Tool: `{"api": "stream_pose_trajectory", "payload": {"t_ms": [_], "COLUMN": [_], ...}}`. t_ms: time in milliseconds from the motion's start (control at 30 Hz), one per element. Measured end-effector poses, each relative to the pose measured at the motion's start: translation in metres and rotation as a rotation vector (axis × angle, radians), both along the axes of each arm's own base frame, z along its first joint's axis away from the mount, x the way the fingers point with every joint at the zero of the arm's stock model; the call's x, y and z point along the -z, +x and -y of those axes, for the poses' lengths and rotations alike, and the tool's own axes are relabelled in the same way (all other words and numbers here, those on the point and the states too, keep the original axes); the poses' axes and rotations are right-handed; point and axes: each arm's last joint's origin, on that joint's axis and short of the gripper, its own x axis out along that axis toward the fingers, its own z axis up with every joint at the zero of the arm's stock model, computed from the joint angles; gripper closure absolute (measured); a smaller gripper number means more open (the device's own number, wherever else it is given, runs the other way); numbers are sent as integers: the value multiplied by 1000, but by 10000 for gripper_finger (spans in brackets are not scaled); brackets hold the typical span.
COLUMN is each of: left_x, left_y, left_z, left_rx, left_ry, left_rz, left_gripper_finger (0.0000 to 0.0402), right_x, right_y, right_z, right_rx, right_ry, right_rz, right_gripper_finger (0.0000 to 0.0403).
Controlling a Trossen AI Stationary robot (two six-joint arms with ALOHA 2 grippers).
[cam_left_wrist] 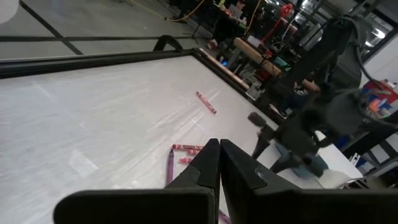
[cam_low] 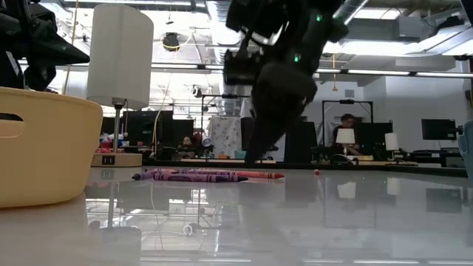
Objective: Sort crayons
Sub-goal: Put the purple crayon into the white bin
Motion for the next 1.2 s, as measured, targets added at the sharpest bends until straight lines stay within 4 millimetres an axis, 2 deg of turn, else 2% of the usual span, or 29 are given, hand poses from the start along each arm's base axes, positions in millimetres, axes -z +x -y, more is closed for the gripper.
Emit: {"api": "stream_pose_trajectory", "payload": {"t_ms": [200, 400, 867, 1200], "left_x": [0, 0, 0, 0], "left_y": [0, 0, 0, 0], "left_z": [0, 0, 0, 0], "left_rx": [0, 0, 0, 0], "left_ry": [1, 2, 2, 2], "left_rz": [0, -1, -1, -1], "left_gripper_finger": [401, 401, 401, 401], "right_x": [19, 23, 25, 22], "right_y": [9, 11, 9, 9], "right_z": [2, 4, 8, 6], "right_rx": [0, 9, 34, 53], "right_ry": [-6, -9, -13, -34], "right_rz": [-4, -6, -40, -29], "right_gripper_finger": [212, 226, 392, 401]}}
